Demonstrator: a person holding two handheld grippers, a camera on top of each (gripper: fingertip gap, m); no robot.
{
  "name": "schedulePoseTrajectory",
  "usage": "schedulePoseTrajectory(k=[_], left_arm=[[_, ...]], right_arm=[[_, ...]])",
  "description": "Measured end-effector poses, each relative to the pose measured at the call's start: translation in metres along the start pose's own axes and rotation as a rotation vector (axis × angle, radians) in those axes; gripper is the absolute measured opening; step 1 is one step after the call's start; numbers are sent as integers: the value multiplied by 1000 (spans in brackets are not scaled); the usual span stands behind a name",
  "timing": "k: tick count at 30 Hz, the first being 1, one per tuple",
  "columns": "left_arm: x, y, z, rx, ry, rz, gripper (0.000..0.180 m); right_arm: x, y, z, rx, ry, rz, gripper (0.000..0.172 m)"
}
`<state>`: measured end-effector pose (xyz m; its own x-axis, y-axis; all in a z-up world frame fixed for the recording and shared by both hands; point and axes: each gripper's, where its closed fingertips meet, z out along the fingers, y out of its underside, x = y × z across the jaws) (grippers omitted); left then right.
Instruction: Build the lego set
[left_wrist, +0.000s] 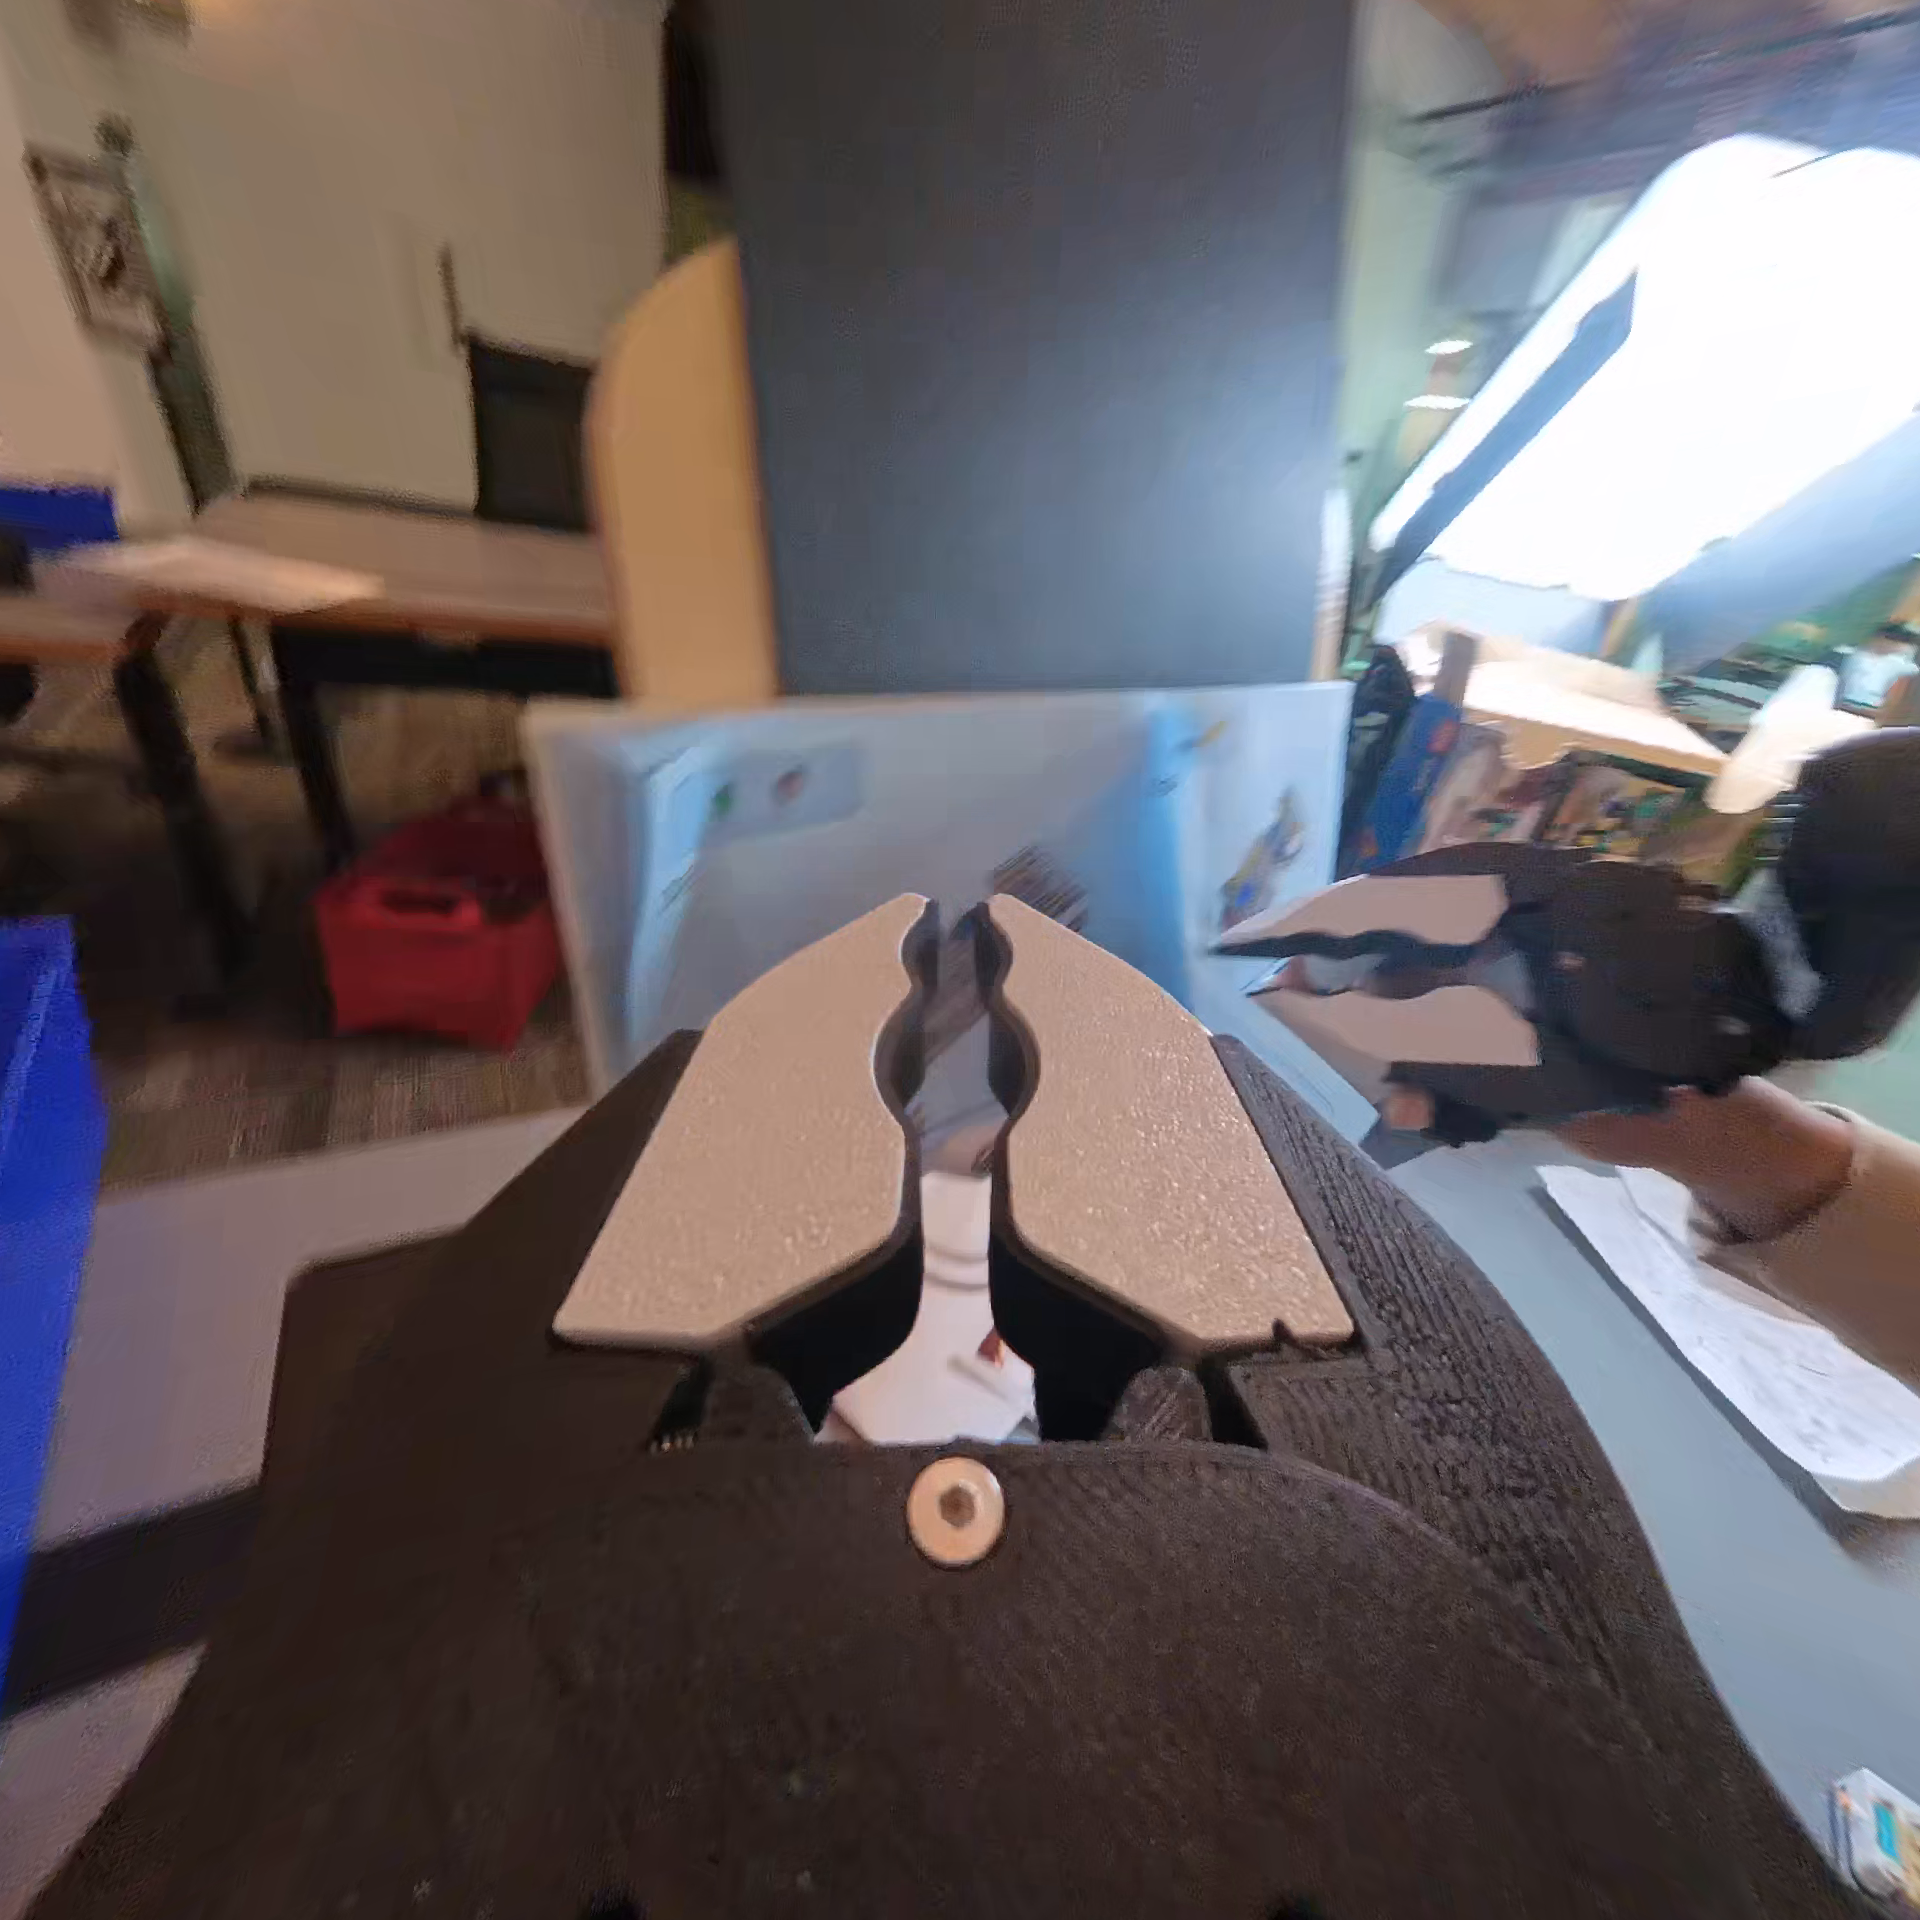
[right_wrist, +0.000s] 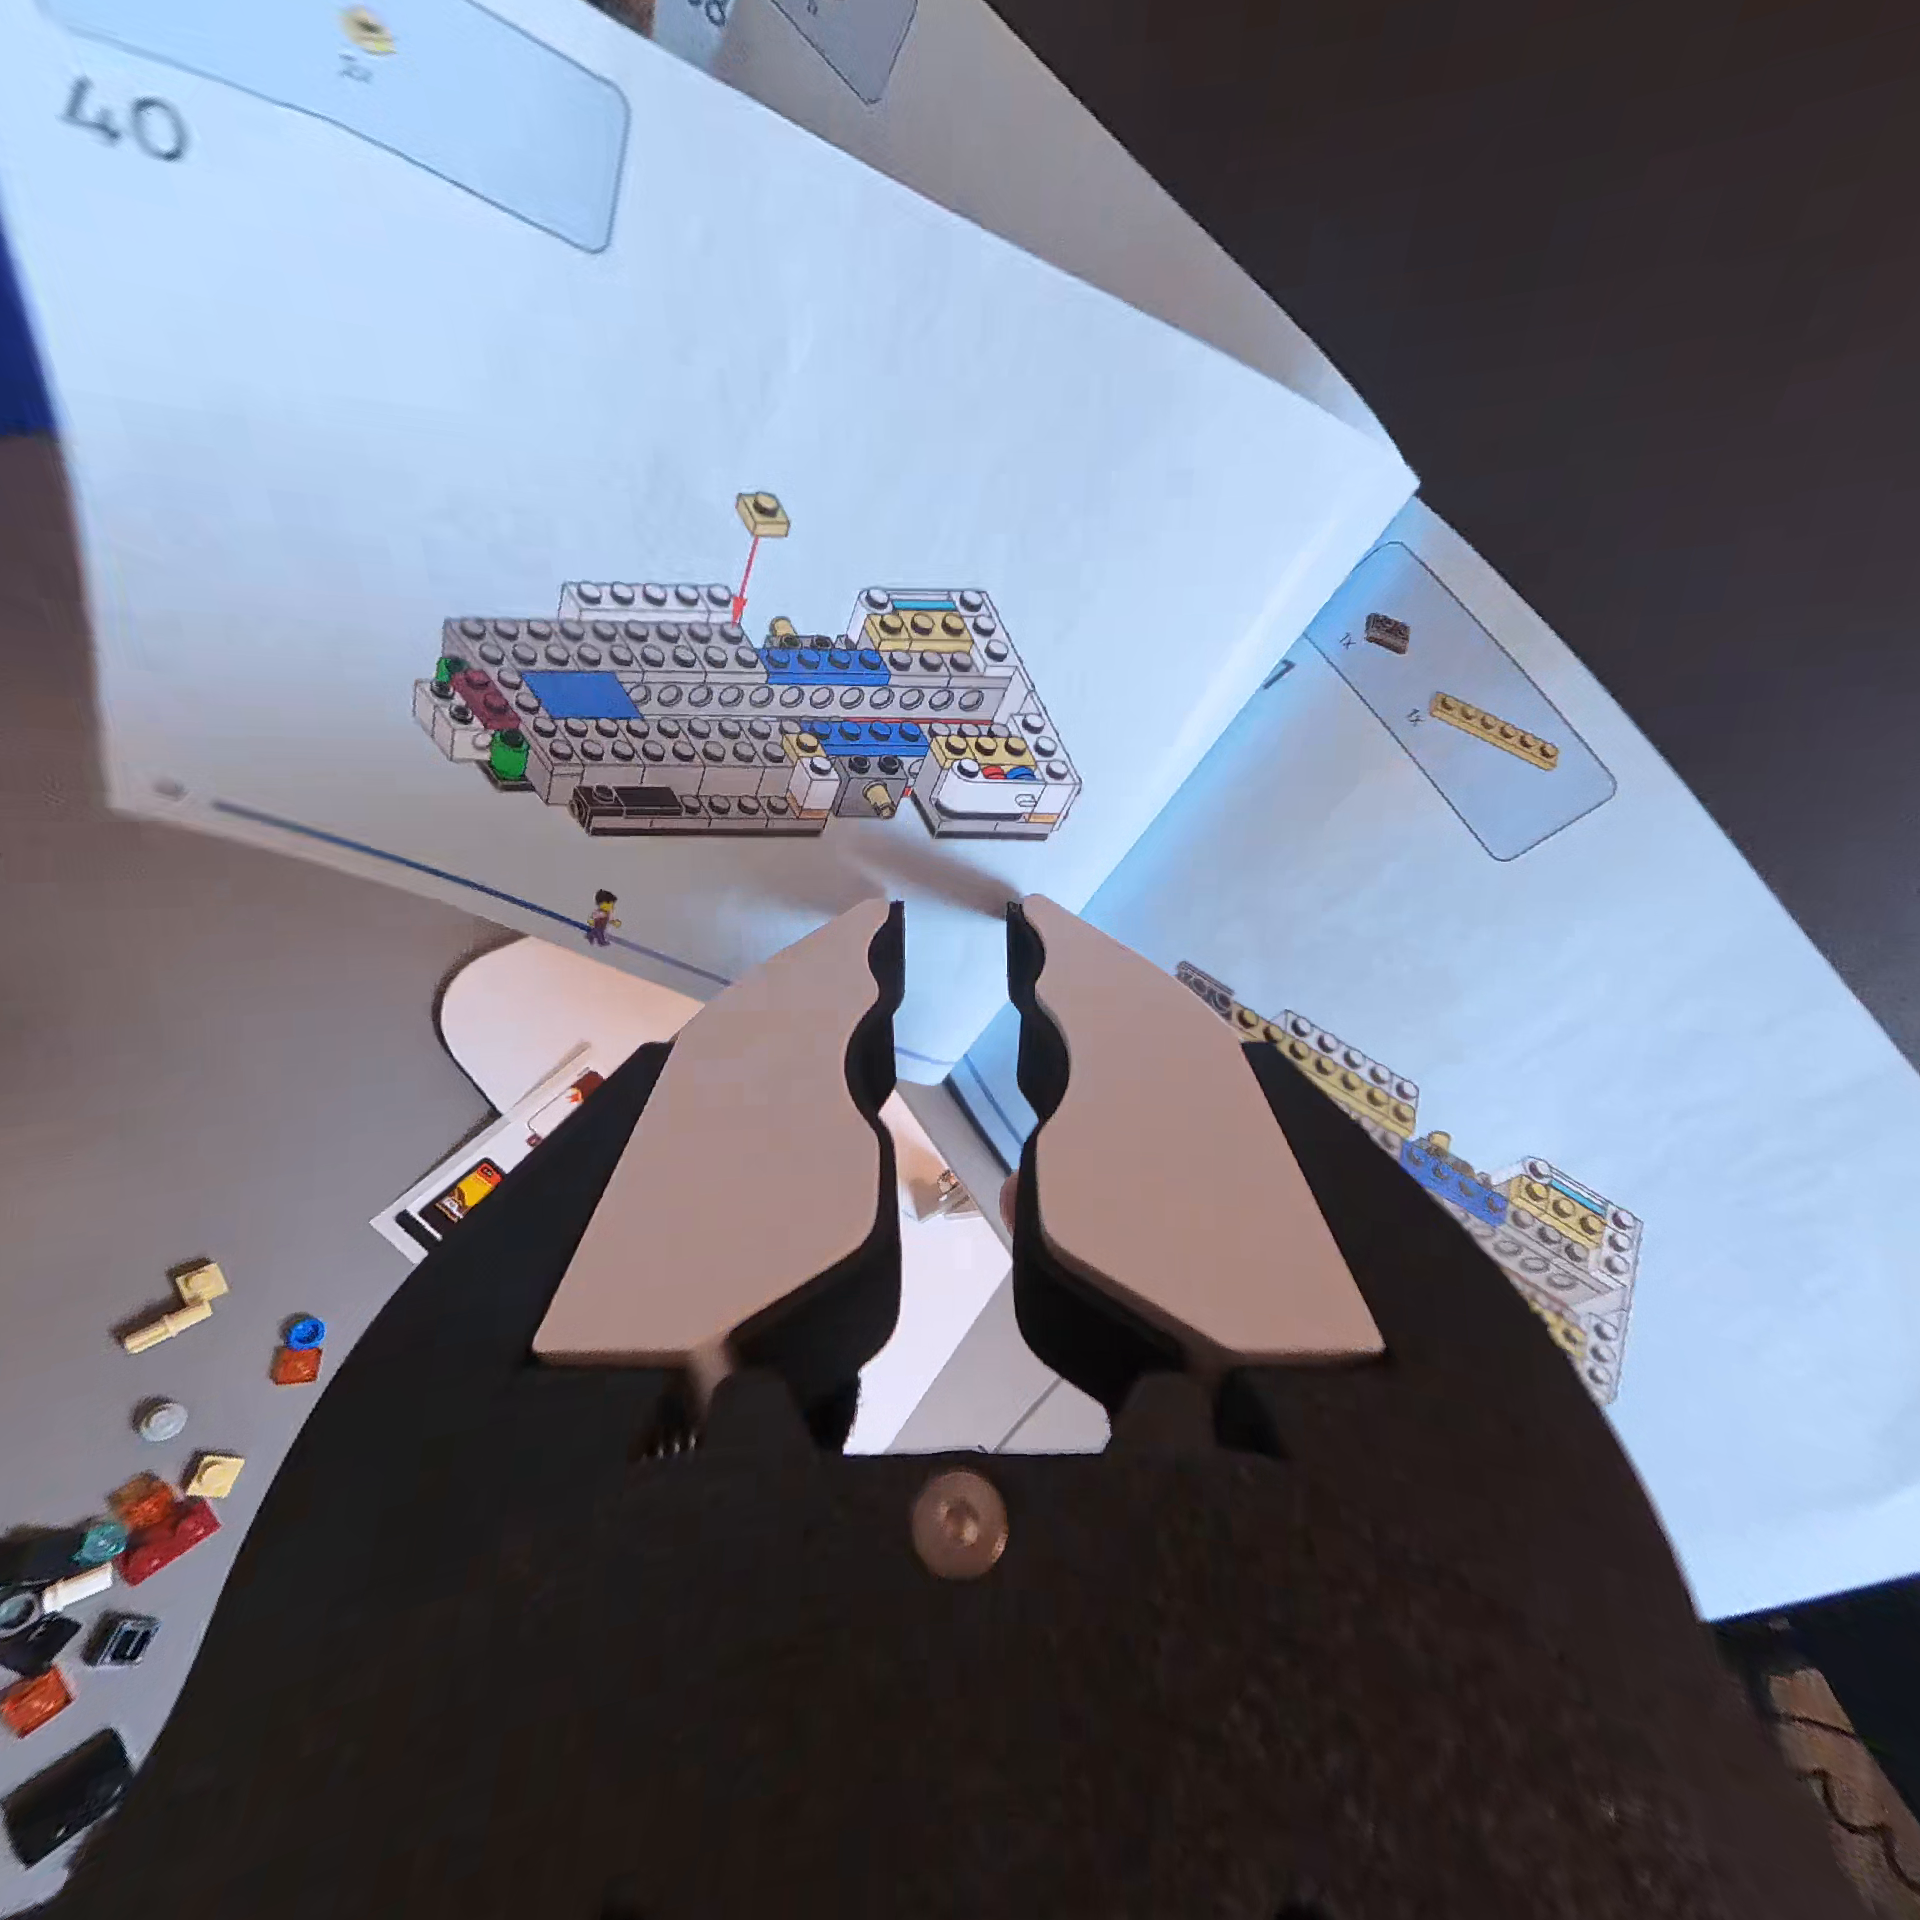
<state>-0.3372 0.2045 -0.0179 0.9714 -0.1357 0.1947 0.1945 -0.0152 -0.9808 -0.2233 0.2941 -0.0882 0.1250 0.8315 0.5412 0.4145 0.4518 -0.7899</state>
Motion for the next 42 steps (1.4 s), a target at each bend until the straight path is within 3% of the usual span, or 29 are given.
schedulePoseTrajectory(k=[3, 7, 11, 16, 19, 24, 29, 35, 39, 42], left_arm=[[-26, 45, 5, -113, -4, -212, 22], [-24, 77, 23, -166, 5, -267, 26], [-26, 77, 35, -115, 17, -343, 8], [-31, 85, 28, -38, 44, -434, 6], [-32, 92, 24, 6, 83, -523, 6], [-36, 105, 21, 75, 111, -653, 7], [-36, 114, 20, 127, 172, -778, 7], [-33, 117, 17, 291, 297, -979, 5], [-28, 110, 11, 355, 284, -941, 3], [-20, 94, 8, 317, 199, -753, 1]], right_arm=[[0, 3, 1, -11, 6, -8, 19], [-2, 3, 3, -27, -4, -23, 19], [-9, -5, 2, -18, -42, -47, 19], [3, -29, -15, 95, -64, 86, 20], [30, -12, -17, 40, 30, 77, 20], [16, 12, -1, -57, -12, 37, 19], [-7, -6, 20, -63, -24, -57, 17], [-13, -24, 43, -104, 28, -83, 13], [-14, -23, 50, -137, 66, -84, 13], [-14, -22, 51, -139, 71, -78, 13]])
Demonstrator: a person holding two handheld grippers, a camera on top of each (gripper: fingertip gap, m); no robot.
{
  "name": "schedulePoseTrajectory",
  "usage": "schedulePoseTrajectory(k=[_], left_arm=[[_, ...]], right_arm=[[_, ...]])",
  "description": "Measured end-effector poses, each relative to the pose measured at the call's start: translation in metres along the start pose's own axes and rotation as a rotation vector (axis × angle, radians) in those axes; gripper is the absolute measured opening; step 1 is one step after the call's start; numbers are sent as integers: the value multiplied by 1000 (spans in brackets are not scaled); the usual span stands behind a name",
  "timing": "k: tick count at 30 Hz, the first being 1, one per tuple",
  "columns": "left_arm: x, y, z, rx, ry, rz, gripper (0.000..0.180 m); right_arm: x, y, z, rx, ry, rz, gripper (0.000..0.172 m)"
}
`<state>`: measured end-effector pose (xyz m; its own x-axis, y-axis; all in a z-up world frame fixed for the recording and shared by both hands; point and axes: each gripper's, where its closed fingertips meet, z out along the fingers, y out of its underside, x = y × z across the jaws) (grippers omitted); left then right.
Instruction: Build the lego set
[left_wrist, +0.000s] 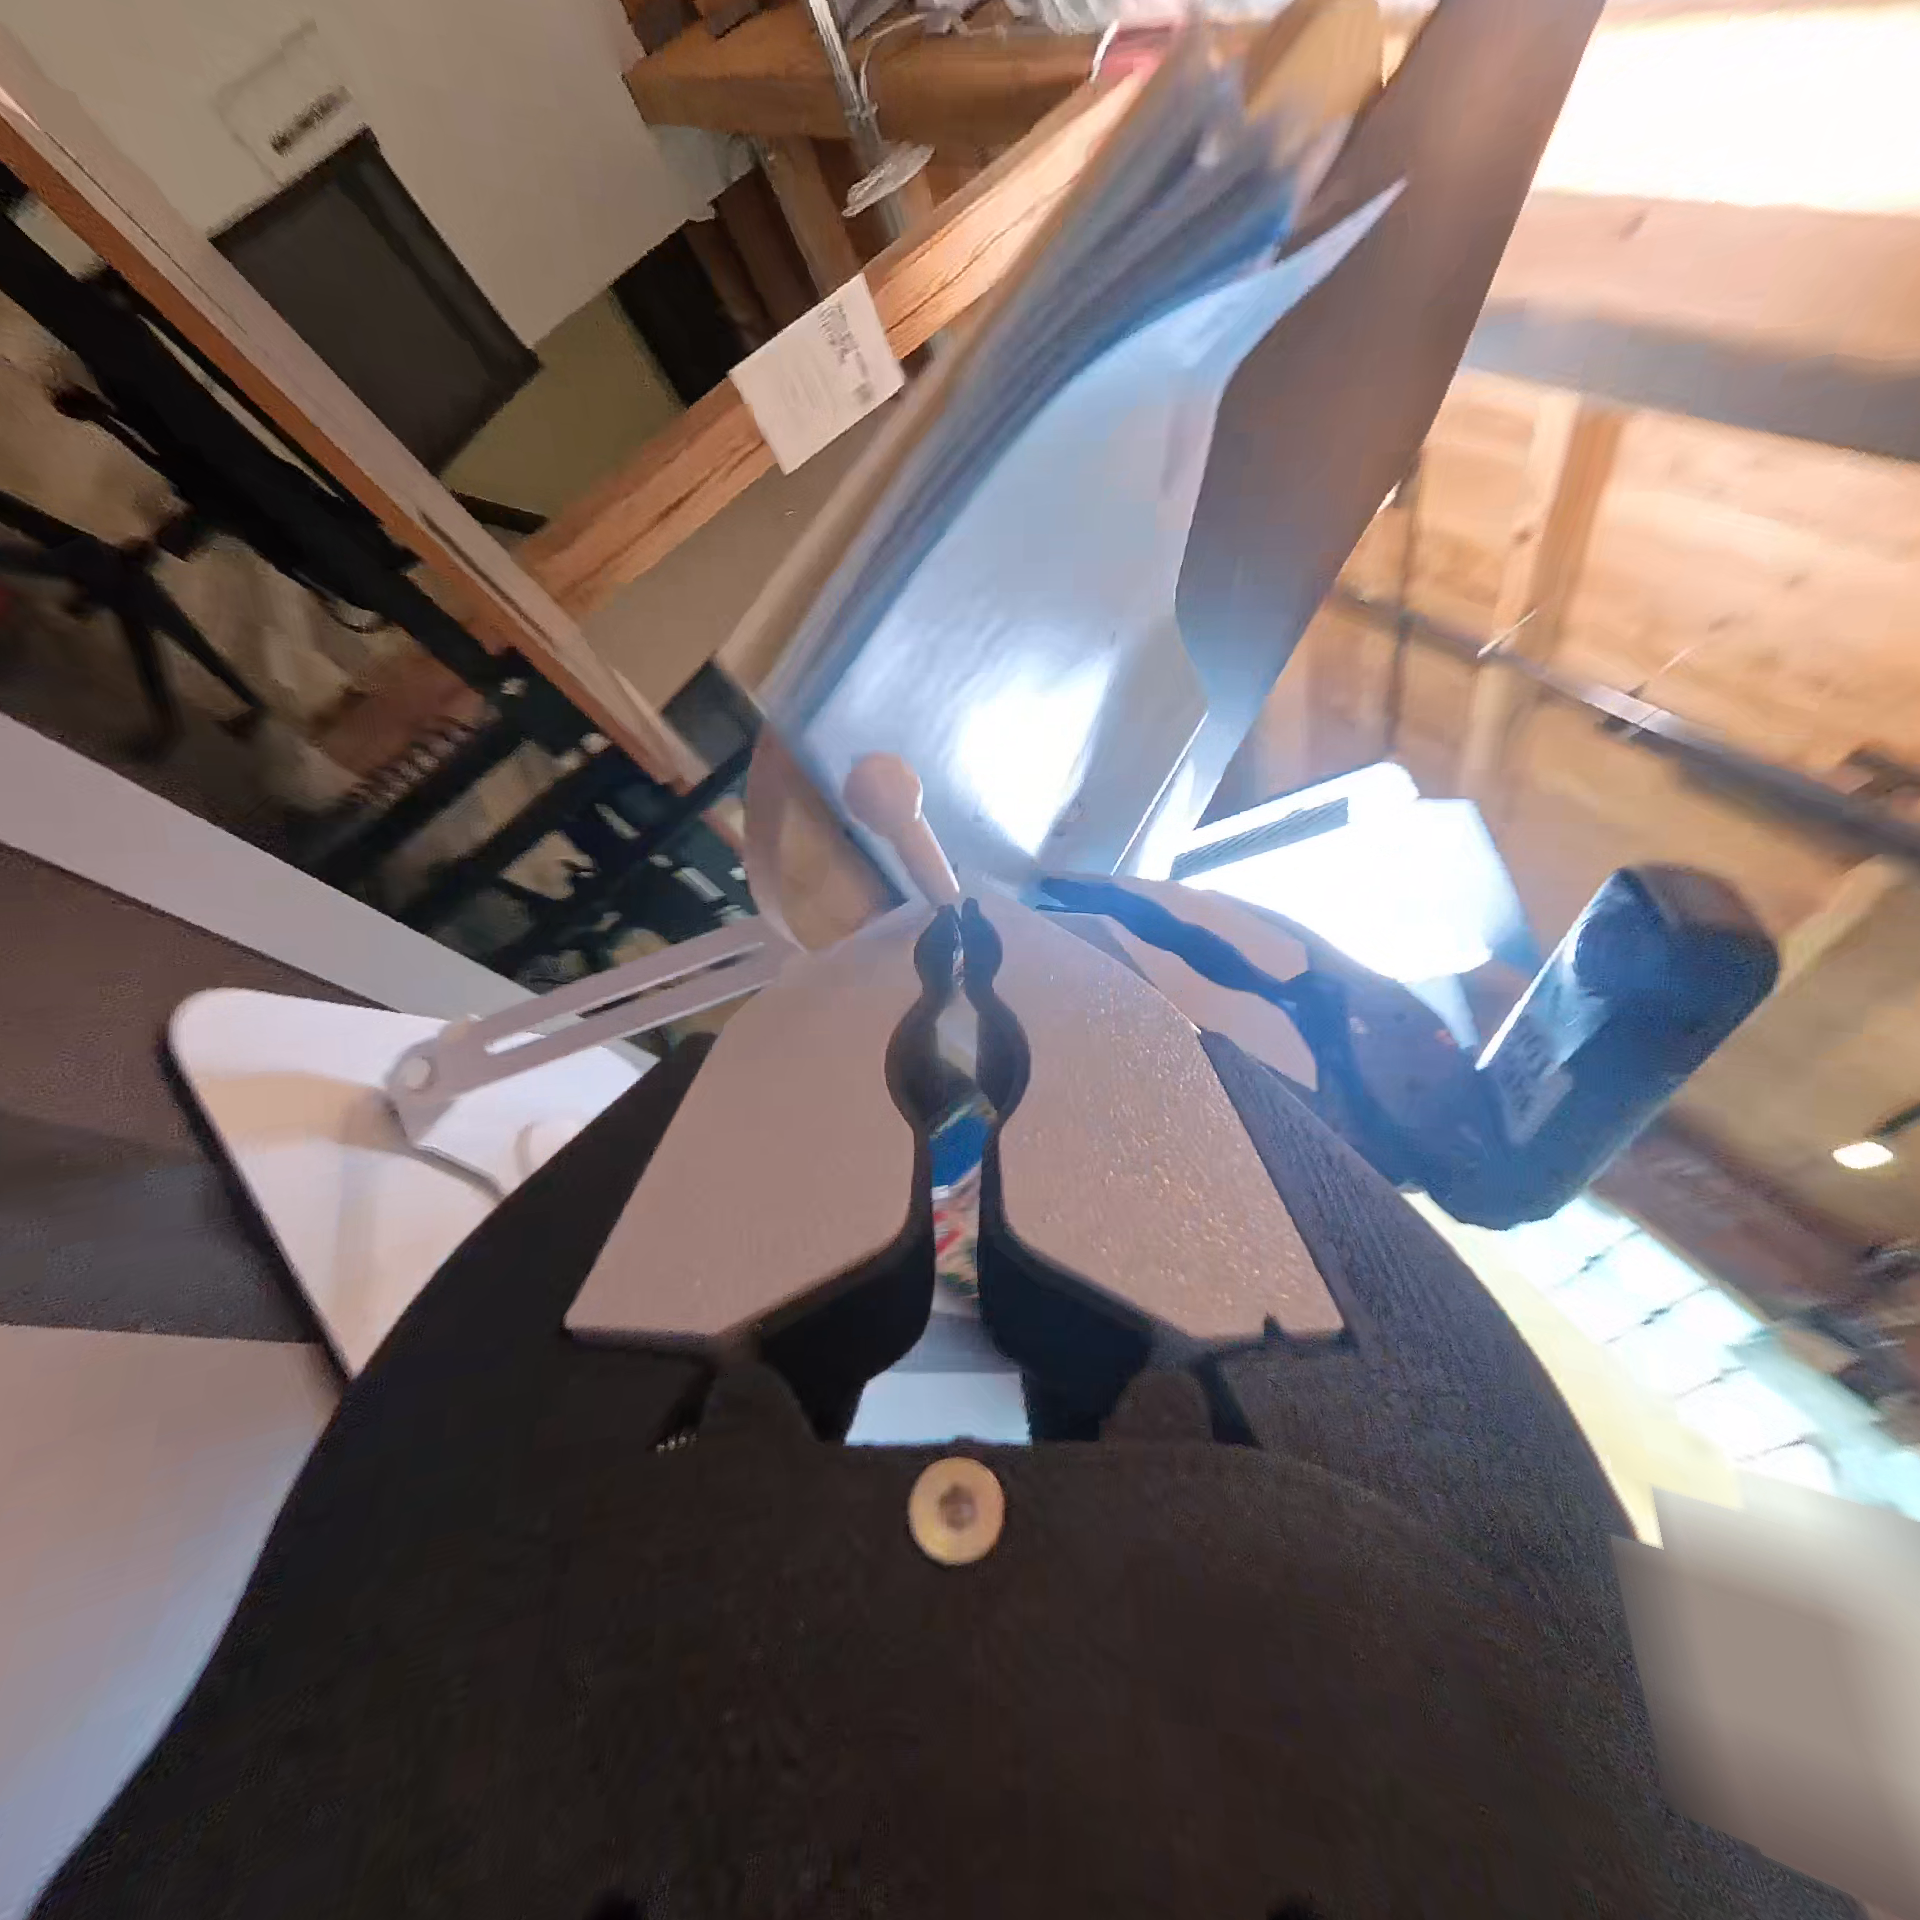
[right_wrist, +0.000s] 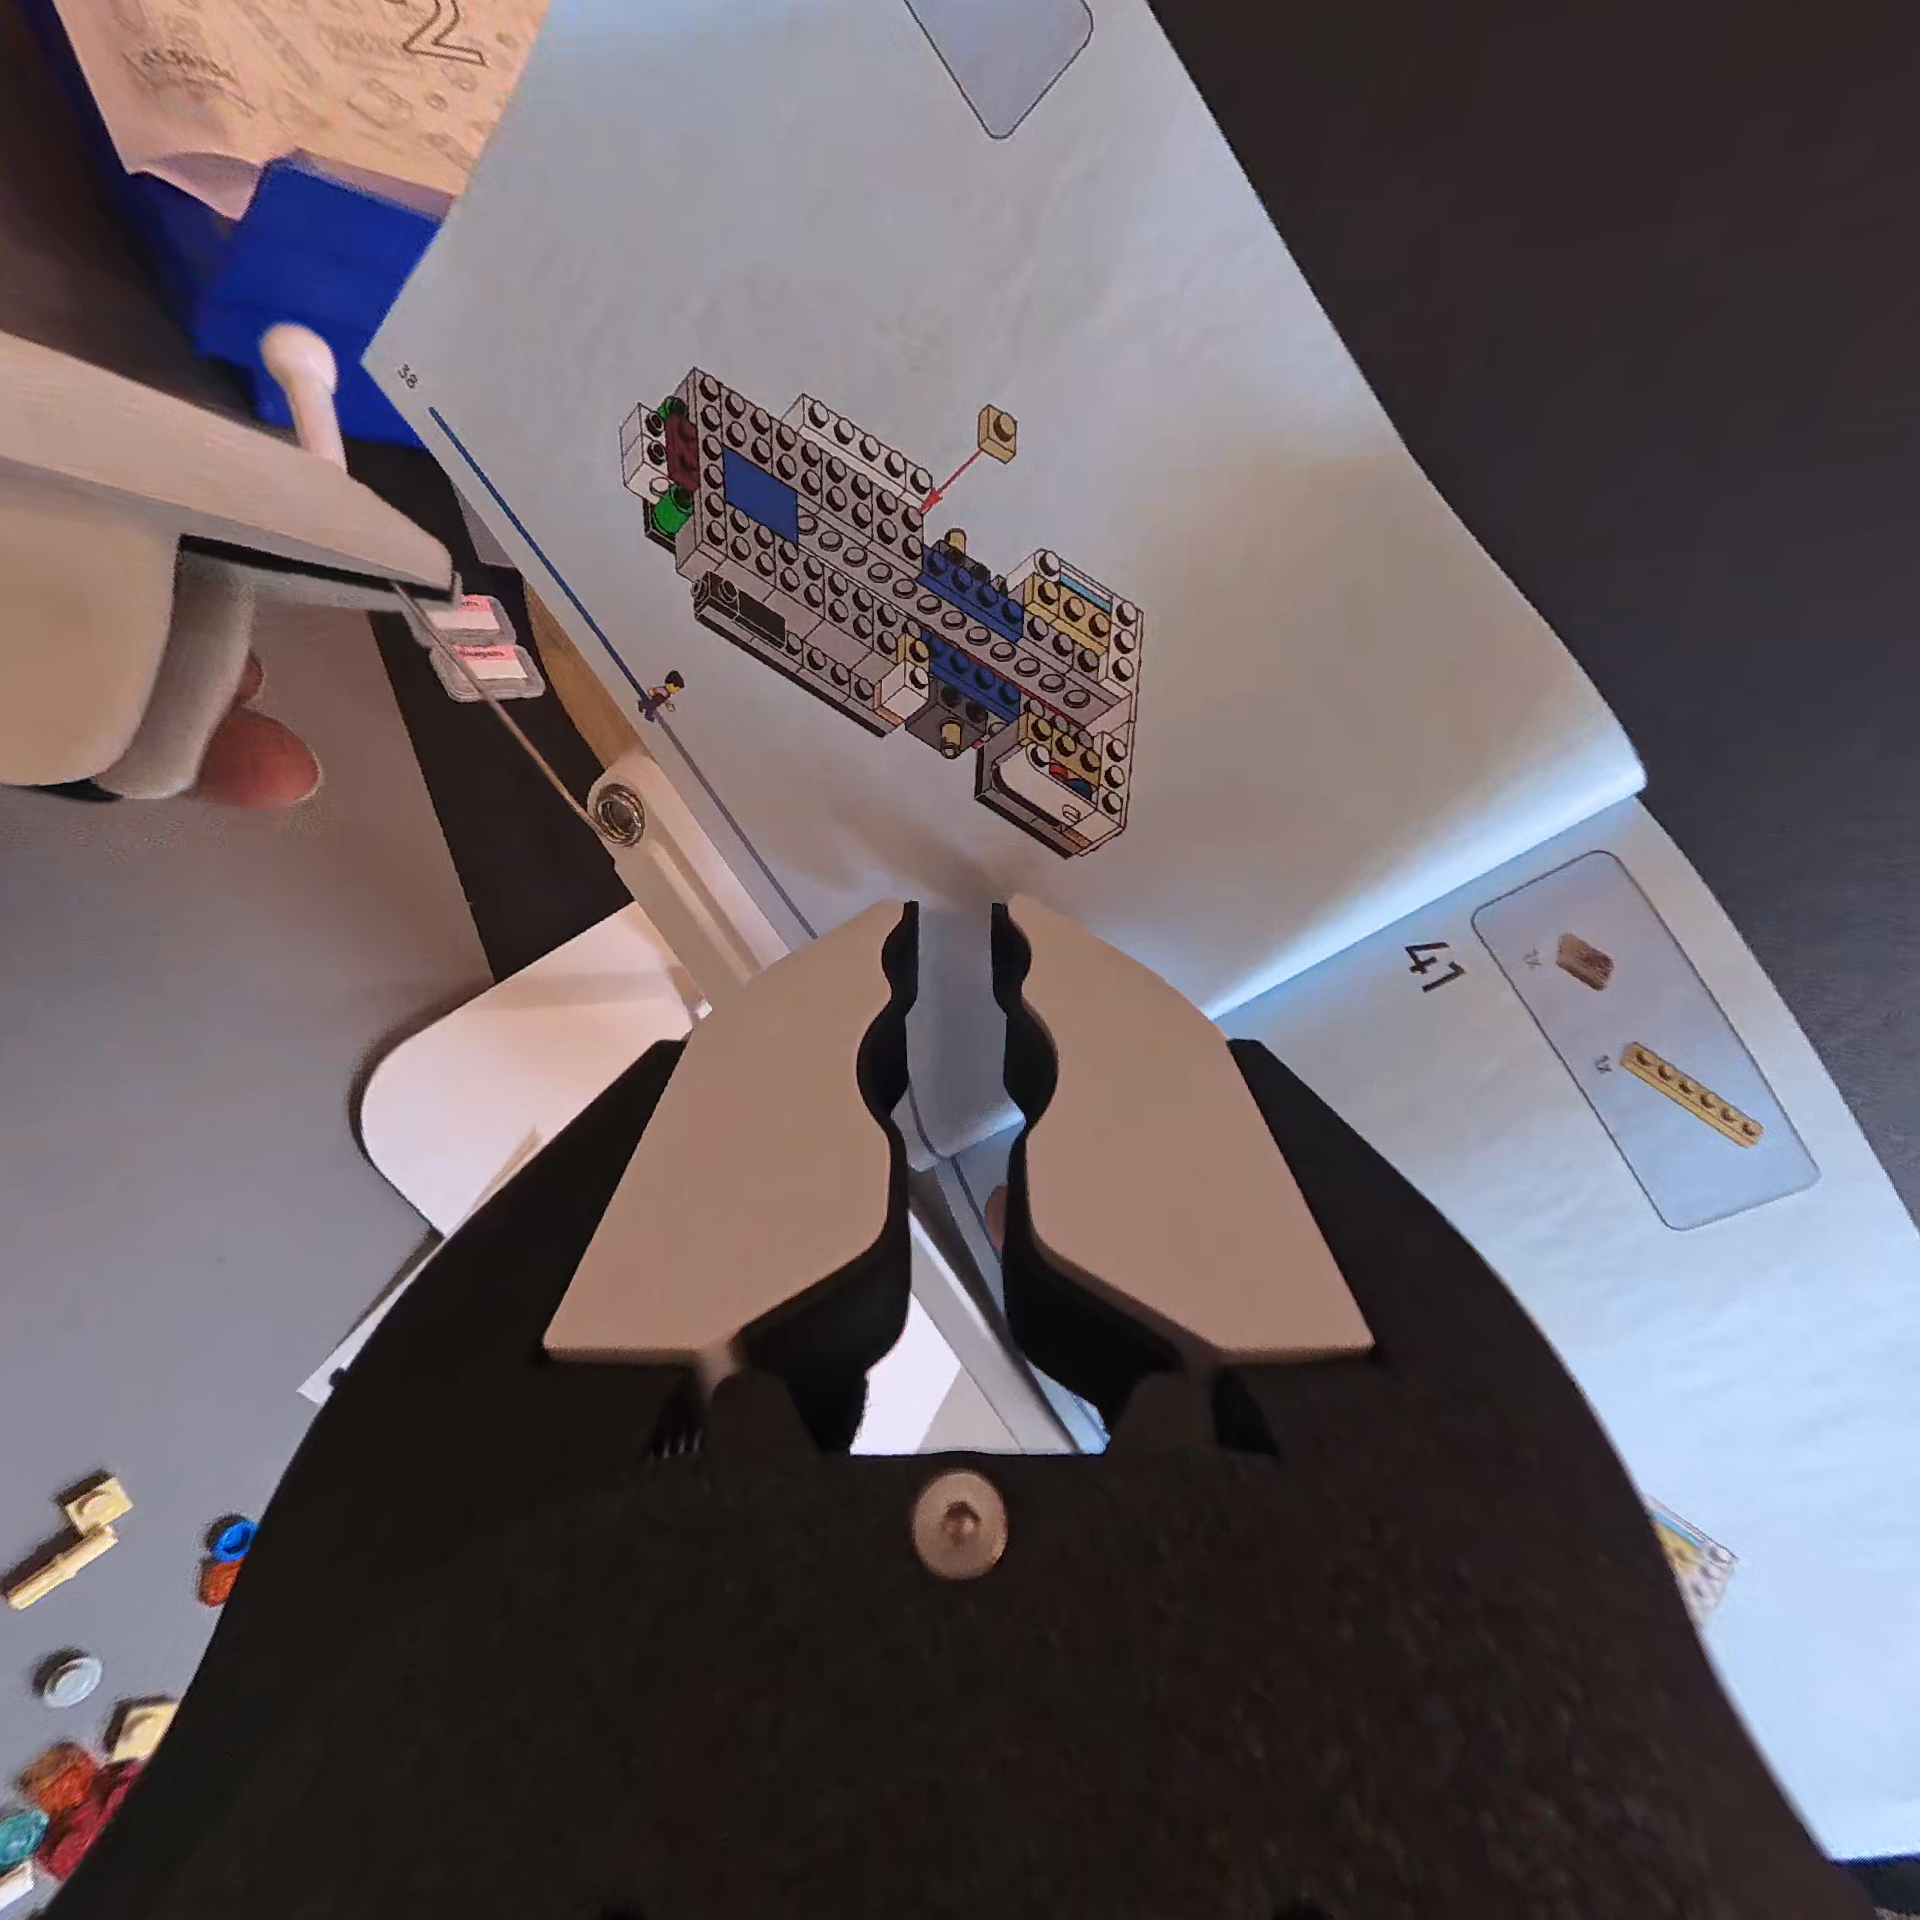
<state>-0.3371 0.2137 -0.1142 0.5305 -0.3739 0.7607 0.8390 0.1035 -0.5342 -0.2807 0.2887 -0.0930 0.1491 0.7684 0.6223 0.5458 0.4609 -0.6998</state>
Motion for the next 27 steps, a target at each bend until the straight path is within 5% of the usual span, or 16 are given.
schedulePoseTrajectory(k=[11, 17, 21, 27], left_arm=[[38, 17, 50, -536, -260, 1025, 3], [35, 44, 70, -708, -294, 1390, 1], [32, 53, 73, -762, -277, 1515, 1], [27, 67, 74, -825, -250, 1735, 0]], right_arm=[[1, 0, -1, 80, -2, 104, 8], [-8, 1, -9, 104, -71, 113, 16], [9, 9, -44, 259, -106, 245, 21], [55, 60, -67, 260, -20, 357, 21]])
